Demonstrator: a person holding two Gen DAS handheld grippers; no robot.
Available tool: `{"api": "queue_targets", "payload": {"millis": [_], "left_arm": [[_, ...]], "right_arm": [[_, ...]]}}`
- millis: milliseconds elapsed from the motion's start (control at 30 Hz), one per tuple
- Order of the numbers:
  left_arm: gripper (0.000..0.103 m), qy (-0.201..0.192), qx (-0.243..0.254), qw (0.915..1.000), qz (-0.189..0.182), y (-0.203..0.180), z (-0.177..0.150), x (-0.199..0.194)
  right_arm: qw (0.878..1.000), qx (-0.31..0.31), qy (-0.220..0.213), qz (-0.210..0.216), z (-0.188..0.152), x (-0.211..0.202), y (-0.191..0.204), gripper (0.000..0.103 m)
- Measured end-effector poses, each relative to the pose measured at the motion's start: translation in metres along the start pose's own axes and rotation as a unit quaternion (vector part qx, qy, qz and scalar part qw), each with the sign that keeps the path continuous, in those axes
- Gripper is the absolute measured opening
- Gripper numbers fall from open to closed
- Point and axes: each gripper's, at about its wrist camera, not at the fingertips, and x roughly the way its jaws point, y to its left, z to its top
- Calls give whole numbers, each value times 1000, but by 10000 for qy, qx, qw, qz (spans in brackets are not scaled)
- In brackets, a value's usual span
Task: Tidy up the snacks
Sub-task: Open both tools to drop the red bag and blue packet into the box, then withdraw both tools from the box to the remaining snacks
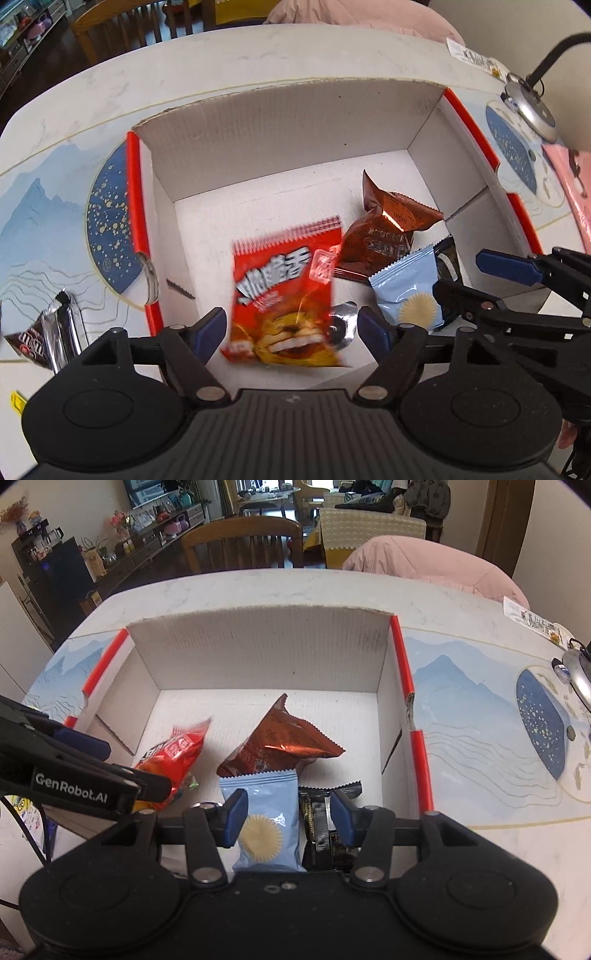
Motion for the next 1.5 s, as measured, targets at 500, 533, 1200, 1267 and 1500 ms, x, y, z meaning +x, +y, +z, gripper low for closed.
{"api": "queue_targets", "payload": {"millis": [500,533,1200,1267,1500], "left_arm": [[78,-732,-272,9966,-267,25,-27,-67],[78,-789,-287,9960,-292,28,-30,-73],[96,-1480,-925,9838,-417,180,-105,-142],[97,-1485,-1024,9828,-395,202,-113,-145],[97,-1371,-1291,9819,-188,268,-138,-139]], "right_arm": [[9977,-61,-634,246,-2,-58,21,76],[9974,-70,-678,245,-3,-62,25,78],[9936,-102,-961,578,-10,-84,157,100],[9934,-126,-929,664,-14,-80,175,100],[9940,-427,-568,829,-28,-49,236,101]]}}
